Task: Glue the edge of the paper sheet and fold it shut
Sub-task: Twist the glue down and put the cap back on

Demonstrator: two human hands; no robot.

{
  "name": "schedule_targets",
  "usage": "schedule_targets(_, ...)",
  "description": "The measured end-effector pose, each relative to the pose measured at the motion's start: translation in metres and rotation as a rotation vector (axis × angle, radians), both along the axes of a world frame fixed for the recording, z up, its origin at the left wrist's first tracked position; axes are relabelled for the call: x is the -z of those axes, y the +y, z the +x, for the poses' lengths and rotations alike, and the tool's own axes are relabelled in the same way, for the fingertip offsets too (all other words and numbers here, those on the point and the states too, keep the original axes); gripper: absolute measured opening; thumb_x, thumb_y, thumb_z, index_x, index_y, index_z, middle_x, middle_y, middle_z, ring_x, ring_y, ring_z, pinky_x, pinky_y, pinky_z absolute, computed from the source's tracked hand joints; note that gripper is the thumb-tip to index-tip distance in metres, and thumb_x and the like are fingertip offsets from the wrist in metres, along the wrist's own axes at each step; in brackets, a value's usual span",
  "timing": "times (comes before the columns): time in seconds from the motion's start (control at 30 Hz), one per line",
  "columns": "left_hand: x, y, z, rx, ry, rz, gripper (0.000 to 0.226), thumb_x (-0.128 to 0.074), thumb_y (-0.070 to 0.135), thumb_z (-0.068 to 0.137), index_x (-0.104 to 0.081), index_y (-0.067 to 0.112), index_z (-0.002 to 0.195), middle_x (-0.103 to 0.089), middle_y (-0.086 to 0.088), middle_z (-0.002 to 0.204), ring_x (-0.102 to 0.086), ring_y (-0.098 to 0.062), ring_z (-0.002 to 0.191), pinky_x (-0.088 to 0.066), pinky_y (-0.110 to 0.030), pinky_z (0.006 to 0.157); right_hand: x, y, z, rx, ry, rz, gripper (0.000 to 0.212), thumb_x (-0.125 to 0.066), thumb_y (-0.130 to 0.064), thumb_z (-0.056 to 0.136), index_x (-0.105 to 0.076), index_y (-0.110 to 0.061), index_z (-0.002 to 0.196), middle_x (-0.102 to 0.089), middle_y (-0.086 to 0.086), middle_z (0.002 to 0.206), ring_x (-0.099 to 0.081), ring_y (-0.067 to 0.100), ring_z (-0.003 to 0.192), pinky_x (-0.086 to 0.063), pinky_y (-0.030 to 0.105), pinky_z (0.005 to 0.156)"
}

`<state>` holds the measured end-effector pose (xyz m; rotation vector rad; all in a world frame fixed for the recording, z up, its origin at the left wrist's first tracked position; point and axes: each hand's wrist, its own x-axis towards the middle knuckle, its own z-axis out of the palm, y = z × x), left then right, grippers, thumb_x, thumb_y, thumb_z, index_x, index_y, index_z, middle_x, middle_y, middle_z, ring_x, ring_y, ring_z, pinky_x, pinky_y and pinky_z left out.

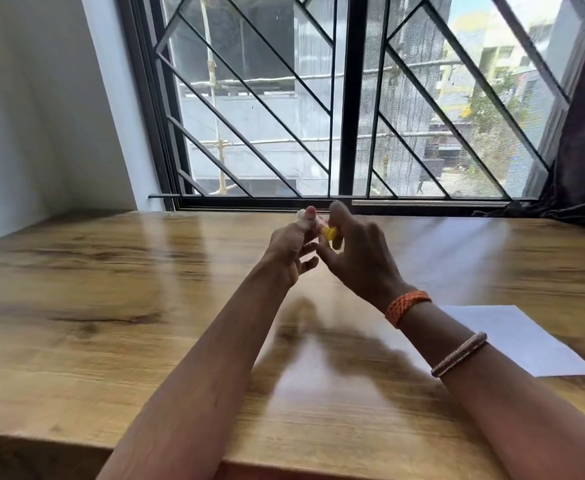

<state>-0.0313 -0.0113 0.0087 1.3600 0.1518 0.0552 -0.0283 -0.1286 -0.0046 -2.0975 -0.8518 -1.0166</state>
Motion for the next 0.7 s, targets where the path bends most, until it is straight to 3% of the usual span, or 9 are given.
schedule_targets(0.07,-0.001,0.002,-0.001,0.004,0.067,0.007,0.026,-0.057,0.047,0.083,-0.057,0.022,0.076,-0.056,0.009,0.075,-0.050,-0.008,0.072,-0.038,-0.026,0.058,0.000,-0.002,0.000,0.194,-0.340,-0.314,0.022,-0.052,-0.017,0.080,-0.060,-0.011,0.099,-0.062,0.002,0.066,-0.055,0.024,0.063,-0.041,0.037,0.071)
schedule_targets(0.17,-0.002,0.005,-0.003,0.002,0.113,0.001,0.026,-0.059,0.046,0.082,-0.054,0.023,0.071,-0.053,0.009,0.071,-0.050,-0.007,0.065,-0.039,-0.024,0.056,0.000,0.001,-0.005,0.198,-0.336,-0.348,0.021,-0.056,-0.018,0.078,-0.061,-0.013,0.098,-0.060,0.001,0.062,-0.056,0.025,0.064,-0.034,0.039,0.076)
schedule_targets(0.23,-0.002,0.005,-0.005,0.008,0.105,-0.023,0.030,-0.057,0.048,0.084,-0.053,0.022,0.067,-0.054,0.009,0.071,-0.050,-0.007,0.068,-0.040,-0.024,0.062,0.002,0.003,-0.008,0.103,-0.183,-0.208,0.014,-0.061,-0.020,0.078,-0.055,-0.018,0.090,-0.056,-0.004,0.059,-0.057,0.023,0.061,-0.036,0.037,0.074)
schedule_targets(0.37,-0.002,0.004,-0.009,0.073,0.033,-0.109,0.035,-0.052,0.051,0.086,-0.058,0.022,0.068,-0.057,0.009,0.075,-0.049,-0.008,0.078,-0.039,-0.024,0.065,-0.004,0.007,-0.004,-0.072,0.271,0.281,0.024,-0.066,-0.023,0.081,-0.044,-0.014,0.074,-0.054,0.000,0.054,-0.050,0.017,0.047,-0.039,0.029,0.048)
schedule_targets(0.47,-0.004,0.004,-0.007,0.114,-0.022,-0.164,0.029,-0.051,0.047,0.088,-0.061,0.023,0.074,-0.057,0.010,0.082,-0.047,-0.008,0.087,-0.041,-0.024,0.065,-0.011,0.005,-0.005,-0.284,0.665,0.619,0.022,-0.064,-0.020,0.086,-0.046,-0.014,0.074,-0.062,0.005,0.063,-0.056,0.011,0.054,-0.044,0.029,0.053)
schedule_targets(0.53,-0.003,0.003,-0.005,0.095,-0.044,-0.169,0.023,-0.052,0.043,0.089,-0.061,0.024,0.080,-0.059,0.010,0.085,-0.049,-0.009,0.090,-0.042,-0.025,0.065,-0.012,0.005,-0.009,-0.343,0.729,0.673,0.020,-0.061,-0.018,0.088,-0.045,-0.015,0.077,-0.061,0.006,0.067,-0.056,0.014,0.058,-0.045,0.033,0.058)
schedule_targets(0.57,-0.003,0.003,-0.005,0.065,-0.048,-0.147,0.023,-0.053,0.043,0.088,-0.061,0.023,0.081,-0.060,0.010,0.086,-0.051,-0.010,0.093,-0.042,-0.026,0.065,-0.011,0.005,-0.009,-0.278,0.617,0.569,0.020,-0.061,-0.020,0.088,-0.044,-0.017,0.077,-0.062,0.007,0.067,-0.057,0.018,0.059,-0.044,0.036,0.060)
schedule_targets(0.67,-0.002,0.002,-0.008,-0.050,-0.018,-0.084,0.030,-0.058,0.051,0.082,-0.063,0.022,0.076,-0.063,0.010,0.083,-0.054,-0.012,0.092,-0.041,-0.027,0.064,-0.001,0.005,-0.003,0.227,-0.120,-0.106,0.015,-0.059,-0.019,0.084,-0.046,-0.021,0.089,-0.063,0.000,0.065,-0.059,0.026,0.063,-0.033,0.039,0.074)
schedule_targets(0.7,-0.003,0.001,-0.009,-0.091,-0.007,-0.084,0.032,-0.060,0.053,0.079,-0.063,0.021,0.076,-0.064,0.010,0.082,-0.054,-0.011,0.089,-0.041,-0.028,0.064,0.000,0.006,-0.004,0.321,-0.260,-0.240,0.023,-0.061,-0.016,0.080,-0.047,-0.021,0.097,-0.064,-0.001,0.067,-0.060,0.026,0.067,-0.029,0.040,0.078)
